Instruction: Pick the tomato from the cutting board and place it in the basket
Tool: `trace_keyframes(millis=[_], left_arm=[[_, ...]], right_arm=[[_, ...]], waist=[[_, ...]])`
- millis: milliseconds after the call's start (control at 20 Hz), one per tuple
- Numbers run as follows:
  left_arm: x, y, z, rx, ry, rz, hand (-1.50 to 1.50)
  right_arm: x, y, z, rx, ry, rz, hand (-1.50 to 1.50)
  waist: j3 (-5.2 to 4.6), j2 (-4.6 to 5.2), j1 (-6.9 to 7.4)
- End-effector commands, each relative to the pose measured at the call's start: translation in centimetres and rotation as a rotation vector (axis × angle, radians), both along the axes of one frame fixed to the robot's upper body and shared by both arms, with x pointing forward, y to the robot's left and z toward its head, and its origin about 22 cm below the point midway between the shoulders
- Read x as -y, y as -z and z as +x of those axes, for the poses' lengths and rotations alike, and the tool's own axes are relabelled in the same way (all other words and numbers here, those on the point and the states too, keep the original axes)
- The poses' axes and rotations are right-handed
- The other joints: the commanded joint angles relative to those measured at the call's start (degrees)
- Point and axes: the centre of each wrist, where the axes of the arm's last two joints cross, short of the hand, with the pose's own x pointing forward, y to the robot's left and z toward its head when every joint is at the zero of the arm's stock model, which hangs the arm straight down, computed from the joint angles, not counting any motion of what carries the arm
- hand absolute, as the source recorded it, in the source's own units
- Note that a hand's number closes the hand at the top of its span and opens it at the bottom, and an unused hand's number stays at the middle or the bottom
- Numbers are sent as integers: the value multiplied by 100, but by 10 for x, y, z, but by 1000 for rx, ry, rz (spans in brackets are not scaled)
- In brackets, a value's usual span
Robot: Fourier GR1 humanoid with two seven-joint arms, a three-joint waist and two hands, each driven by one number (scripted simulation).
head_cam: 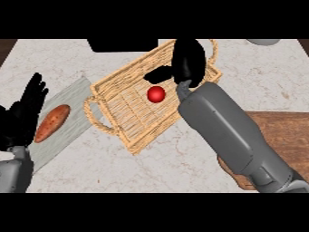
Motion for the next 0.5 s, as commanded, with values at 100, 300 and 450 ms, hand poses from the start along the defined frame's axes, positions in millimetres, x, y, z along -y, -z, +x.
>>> trace_keyframes(millis=[100,300,450], left_arm=[[5,-11,-2,6,-17,-1,0],[-4,2,-6,-17,-7,8,0],[1,-5,2,3,23,-3,0]], right_arm=[[86,5,-23,18,62,142,-150],[113,17,-71,-10,-1,164,-150],[149,11,-67,31,13,185,-150]], waist=[[2,2,-37],[-2,1,-52],[-3,39,62]])
